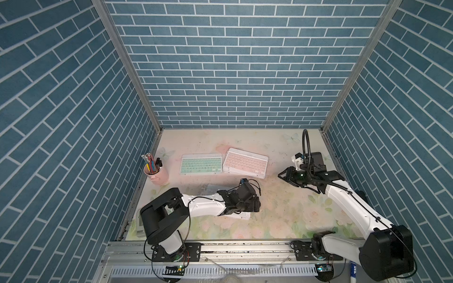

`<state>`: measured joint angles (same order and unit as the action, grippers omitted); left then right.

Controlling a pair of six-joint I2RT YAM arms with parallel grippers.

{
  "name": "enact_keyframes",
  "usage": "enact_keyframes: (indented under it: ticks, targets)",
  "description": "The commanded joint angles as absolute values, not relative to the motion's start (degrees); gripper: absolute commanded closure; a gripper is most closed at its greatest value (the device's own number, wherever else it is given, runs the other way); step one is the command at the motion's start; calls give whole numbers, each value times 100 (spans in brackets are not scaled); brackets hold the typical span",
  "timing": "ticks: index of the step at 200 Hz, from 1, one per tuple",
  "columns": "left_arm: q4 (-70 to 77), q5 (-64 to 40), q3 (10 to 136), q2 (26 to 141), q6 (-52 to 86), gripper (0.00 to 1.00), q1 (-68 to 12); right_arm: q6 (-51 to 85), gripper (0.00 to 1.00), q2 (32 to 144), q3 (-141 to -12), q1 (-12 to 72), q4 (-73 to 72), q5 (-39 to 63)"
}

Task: Stack the numeric keypads
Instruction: Move the numeric keypad to the center of the board.

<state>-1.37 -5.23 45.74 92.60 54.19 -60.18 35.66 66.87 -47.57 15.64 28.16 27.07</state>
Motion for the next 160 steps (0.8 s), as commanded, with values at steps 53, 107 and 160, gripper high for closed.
enact_keyframes:
  ticks: [53, 107, 160]
  targets:
    - [-2484, -82, 4342, 7118, 4446, 10, -4716, 4017, 60, 6352, -4024, 2721, 2784, 1868]
    - [-2541, -631, 3527, 6515, 3623, 9, -3209, 4958, 60, 6576, -3436, 3749, 1758, 1484]
    - [-2269, -709, 3281, 6929, 3366, 9, -2804, 4975, 60, 6957, -3671, 3878, 1715, 1472]
